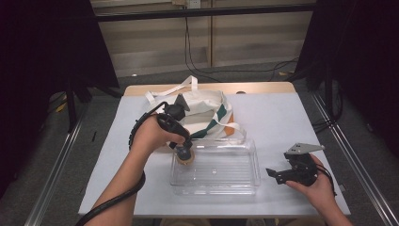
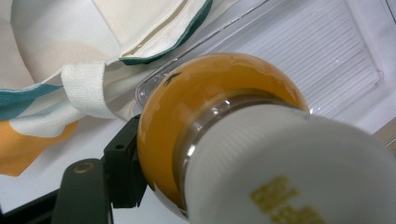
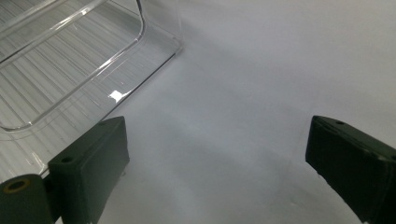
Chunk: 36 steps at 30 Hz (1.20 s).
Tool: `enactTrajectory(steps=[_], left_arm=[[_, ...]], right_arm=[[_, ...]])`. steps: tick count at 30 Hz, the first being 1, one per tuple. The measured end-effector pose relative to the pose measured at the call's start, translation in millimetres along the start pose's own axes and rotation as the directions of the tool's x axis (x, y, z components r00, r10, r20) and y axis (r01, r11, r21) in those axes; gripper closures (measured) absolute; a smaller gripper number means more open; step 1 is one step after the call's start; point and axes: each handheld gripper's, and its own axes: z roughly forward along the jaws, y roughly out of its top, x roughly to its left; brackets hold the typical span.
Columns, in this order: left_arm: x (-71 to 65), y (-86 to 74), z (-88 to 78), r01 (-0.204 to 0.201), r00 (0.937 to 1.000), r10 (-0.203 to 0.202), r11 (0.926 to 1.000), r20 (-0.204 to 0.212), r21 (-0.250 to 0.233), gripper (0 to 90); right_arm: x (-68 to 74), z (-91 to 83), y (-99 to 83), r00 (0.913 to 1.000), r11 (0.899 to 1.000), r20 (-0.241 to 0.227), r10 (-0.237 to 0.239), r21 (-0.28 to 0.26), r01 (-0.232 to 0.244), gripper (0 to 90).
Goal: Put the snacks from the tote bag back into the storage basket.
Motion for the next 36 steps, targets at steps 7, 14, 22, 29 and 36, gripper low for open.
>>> enactTrajectory(steps=[7, 14, 22, 29, 36], left_arm=[[-0.3, -0.6, 2.5, 0.007, 1.0, -0.007, 1.0, 0.003, 0.005, 29.9], [0.4, -1.1, 3.3, -0.006, 1.0, 0.006, 1.0, 0.0, 0.008, 29.9], [0.3, -2.4, 6.2, -0.002, 1.0, 0.002, 0.9999, 0.002, 0.013, 29.9], [0.5, -2.6, 7.6, -0.005, 1.0, 0.005, 0.9998, 0.003, 0.02, 29.9], [1.5, -4.0, 10.7, -0.007, 1.0, 0.007, 0.9996, 0.005, 0.027, 29.9]], right_arm=[[0.0, 0.1, 0.0, 1.0, 1.0, 0.0, 0.002, 0.002, -0.002, 5.6], [-0.2, 0.6, 0.0, 1.0, 1.0, -0.001, -0.005, -0.002, 0.005, 5.6], [0.3, -0.2, 0.1, 1.0, 1.0, -0.001, 0.004, 0.005, -0.004, 5.6], [0.1, 0.6, 0.0, 1.0, 1.0, -0.001, -0.002, -0.001, 0.002, 5.6], [0.4, 0.1, 0.0, 1.0, 1.0, 0.001, 0.004, 0.002, -0.004, 5.6]])
